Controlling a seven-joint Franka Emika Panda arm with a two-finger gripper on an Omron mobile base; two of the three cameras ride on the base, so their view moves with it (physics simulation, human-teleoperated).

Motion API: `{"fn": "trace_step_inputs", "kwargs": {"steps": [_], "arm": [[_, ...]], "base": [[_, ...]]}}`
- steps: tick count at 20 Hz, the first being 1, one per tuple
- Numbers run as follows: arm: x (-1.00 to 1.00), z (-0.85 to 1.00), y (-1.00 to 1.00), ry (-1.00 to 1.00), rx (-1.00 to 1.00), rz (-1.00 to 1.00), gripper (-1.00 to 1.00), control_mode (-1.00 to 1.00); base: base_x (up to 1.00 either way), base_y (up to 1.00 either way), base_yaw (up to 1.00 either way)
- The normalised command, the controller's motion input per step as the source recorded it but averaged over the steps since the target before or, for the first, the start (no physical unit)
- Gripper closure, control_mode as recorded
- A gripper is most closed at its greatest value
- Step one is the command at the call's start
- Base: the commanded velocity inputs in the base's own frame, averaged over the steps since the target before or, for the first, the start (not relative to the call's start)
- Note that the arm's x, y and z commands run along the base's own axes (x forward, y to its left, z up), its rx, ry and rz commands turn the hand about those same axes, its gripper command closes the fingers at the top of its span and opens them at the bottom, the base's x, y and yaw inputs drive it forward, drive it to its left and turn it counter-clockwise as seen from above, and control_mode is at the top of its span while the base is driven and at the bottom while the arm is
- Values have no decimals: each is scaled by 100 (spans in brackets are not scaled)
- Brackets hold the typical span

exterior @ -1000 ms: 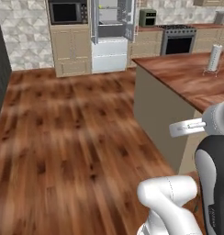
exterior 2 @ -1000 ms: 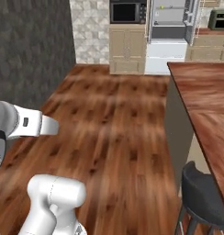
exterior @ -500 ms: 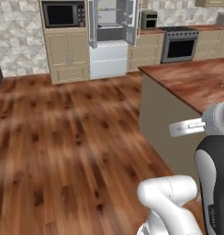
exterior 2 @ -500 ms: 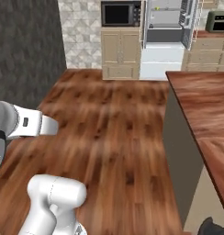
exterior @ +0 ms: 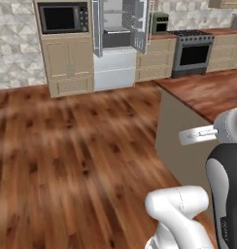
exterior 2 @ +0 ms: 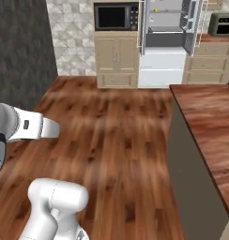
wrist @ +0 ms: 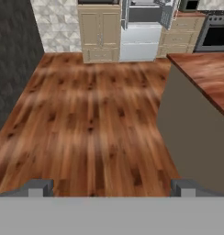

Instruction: Gather the corn and mushroom from the fridge and place them on a tray on the dining counter. Then gather the chicken drumstick and fish from the fridge and place them on the other tray.

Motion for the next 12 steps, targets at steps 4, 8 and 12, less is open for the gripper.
{"fn": "trace_step_inputs", "kwargs": {"steps": [4,8,12], "arm": [[0,0,0,0,0,0,-100,100],[0,0,0,0,0,0,-100,100],[0,0,0,0,0,0,-100,100]], "base": [[100,6,-9],[100,0,-12],[100,0,-10]]}}
